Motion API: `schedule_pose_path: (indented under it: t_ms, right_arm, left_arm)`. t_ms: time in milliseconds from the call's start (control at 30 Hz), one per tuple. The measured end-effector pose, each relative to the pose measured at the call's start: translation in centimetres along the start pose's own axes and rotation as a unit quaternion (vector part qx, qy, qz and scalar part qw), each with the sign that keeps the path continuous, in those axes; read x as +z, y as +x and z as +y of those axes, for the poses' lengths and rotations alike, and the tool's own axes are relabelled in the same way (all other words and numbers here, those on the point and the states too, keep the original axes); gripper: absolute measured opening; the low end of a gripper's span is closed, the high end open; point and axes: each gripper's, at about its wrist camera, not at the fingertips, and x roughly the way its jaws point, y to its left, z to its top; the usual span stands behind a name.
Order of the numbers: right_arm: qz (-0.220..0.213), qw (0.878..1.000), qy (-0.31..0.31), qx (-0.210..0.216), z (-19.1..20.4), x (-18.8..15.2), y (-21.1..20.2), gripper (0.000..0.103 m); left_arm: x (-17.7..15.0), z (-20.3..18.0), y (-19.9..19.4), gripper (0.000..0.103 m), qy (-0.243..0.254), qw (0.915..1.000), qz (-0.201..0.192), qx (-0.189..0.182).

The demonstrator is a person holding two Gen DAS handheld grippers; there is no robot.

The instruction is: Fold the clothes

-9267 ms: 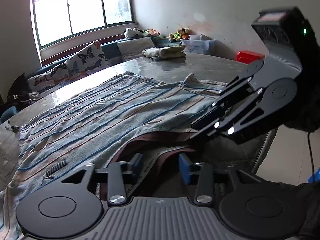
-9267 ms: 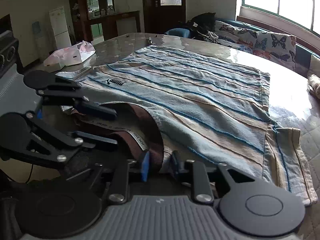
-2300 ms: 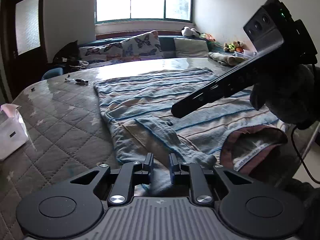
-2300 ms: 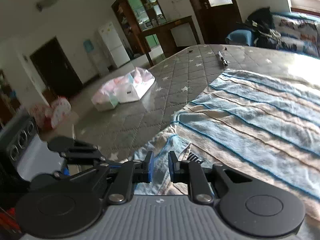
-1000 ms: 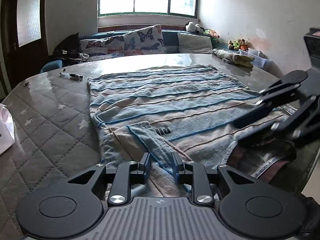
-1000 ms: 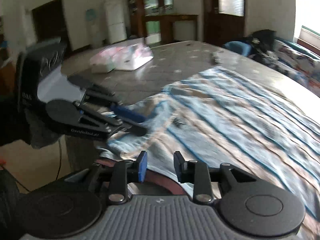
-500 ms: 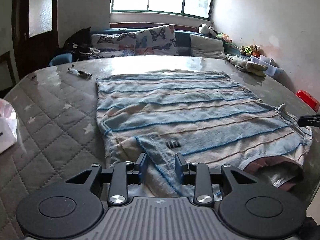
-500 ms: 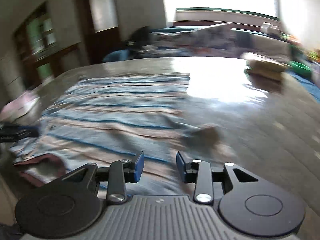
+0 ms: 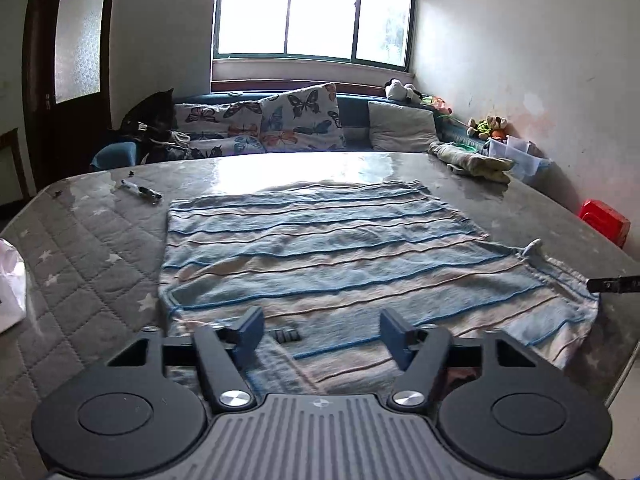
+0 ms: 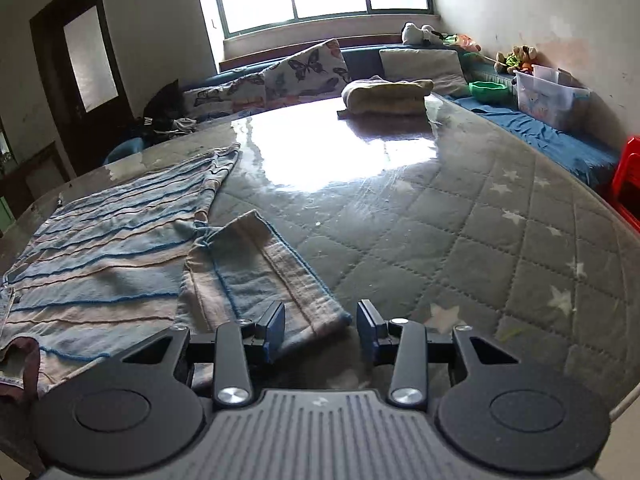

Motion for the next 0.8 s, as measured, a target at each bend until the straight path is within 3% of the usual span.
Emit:
schedule_pose_path:
  t_ms: [67,133,267,533,700,800]
  right_arm:
    - [-0.001,1.000,0.000,-0.001,0.3,-0.1,0.0,0.037]
    - [-0.003,1.000,0.003,-0.002,0.5,-0.1,-0.1,0.025]
    - [-0.013,1.000,0.004,0.010,1.0,0.0,-0.9,0.014]
    - [-0.041,0.993,-0.027,0.104,4.6,2.0,-2.9,0.013]
    - [-0.034,0.981,-0.067,0.178,8.8,2.7,-2.6,0.013]
    - [-0.016,0.976,-0.081,0.201,10.6,2.1,-1.4,0.013]
  left_arm:
    - [0.0,-0.6,0.2,0.078,0.000,1.0000,0.000,-0.003]
    - [0.1,-1.0,0.2,0.087,0.002,1.0000,-0.001,-0.005]
    - [-0.1,-1.5,0.2,0.092,0.000,1.0000,-0.002,-0.008]
    - [-0.5,-1.8,0.5,0.095,-0.004,0.9998,0.006,-0.016]
    - [-0.6,-1.9,0.6,0.096,-0.009,0.9997,0.007,-0.020]
    - [-0.7,-1.9,0.6,0.096,-0.010,0.9997,0.006,-0.022]
